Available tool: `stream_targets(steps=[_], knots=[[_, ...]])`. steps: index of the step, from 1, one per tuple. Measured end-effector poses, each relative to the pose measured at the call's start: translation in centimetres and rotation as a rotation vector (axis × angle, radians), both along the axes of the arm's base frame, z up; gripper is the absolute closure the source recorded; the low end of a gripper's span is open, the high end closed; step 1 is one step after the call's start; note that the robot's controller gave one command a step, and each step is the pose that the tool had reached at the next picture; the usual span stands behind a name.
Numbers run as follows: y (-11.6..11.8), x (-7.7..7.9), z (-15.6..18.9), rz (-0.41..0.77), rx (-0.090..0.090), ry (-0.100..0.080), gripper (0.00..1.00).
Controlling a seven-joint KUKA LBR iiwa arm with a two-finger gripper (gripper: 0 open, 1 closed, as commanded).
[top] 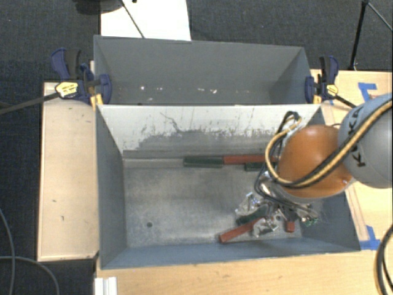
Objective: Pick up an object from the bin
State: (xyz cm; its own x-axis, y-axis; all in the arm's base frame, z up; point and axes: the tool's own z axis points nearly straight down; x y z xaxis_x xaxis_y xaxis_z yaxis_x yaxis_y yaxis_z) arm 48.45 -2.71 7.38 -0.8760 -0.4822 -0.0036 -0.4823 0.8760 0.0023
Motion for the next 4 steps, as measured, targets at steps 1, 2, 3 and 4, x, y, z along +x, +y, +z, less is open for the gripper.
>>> stream_targets(steps=[1, 2, 3, 4], knots=[[0.0, 0.0, 0.0, -0.001, 0.000, 0.000, 1.00], [0.0, -0.1, 0.3, -0.001, 0.001, -0.001, 1.00], [-0.1, -0.3, 2.1, 0.000, -0.001, 0.005, 1.00], [-0.1, -0.1, 3.8, -0.003, -0.003, 0.000, 1.00]])
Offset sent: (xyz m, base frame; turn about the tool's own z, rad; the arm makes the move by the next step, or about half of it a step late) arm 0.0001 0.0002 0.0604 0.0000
